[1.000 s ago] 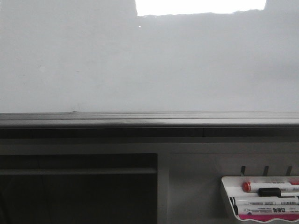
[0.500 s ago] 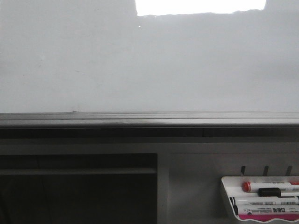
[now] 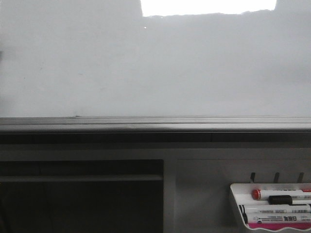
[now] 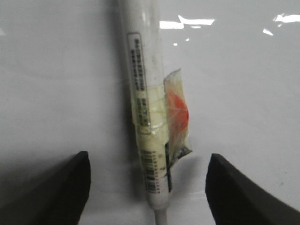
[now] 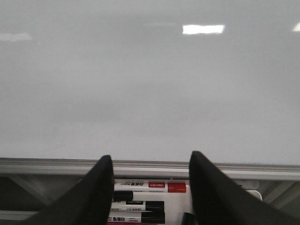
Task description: Write number 2 on whiteboard
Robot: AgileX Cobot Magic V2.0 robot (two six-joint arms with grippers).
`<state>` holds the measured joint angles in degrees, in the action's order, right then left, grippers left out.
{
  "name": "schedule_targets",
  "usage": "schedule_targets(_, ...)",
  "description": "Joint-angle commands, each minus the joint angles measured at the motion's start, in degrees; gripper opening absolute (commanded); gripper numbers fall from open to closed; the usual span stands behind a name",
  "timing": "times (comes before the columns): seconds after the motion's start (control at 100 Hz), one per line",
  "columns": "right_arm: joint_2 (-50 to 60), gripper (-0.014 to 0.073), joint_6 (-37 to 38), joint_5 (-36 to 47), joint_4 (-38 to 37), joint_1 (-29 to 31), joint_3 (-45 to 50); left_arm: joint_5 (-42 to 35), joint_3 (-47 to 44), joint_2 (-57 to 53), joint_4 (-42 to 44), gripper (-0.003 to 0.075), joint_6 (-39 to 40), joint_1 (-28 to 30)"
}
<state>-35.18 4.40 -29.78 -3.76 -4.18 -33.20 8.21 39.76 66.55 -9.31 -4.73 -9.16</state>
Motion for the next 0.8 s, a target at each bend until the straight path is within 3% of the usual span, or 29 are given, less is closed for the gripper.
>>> schedule_targets(0.0, -0.43, 0.0329, -0.14, 4.43, -0.2, 0.48, -2.0, -3.5, 2.07, 0.08, 0.32, 0.0408, 0.1, 0.22)
schedule_targets(0.46, -0.43, 0.0329, -0.14, 4.43, -0.2, 0.48, -2.0, -3.59, 2.07, 1.06, 1.72, 0.0124, 0.1, 0.22)
schedule_targets(0.79, -0.43, 0.0329, -0.14, 4.33, 0.72, 0.48, -2.0, -0.22, 3.34, 0.69, 5.41, 0.0038, 0.1, 0.22)
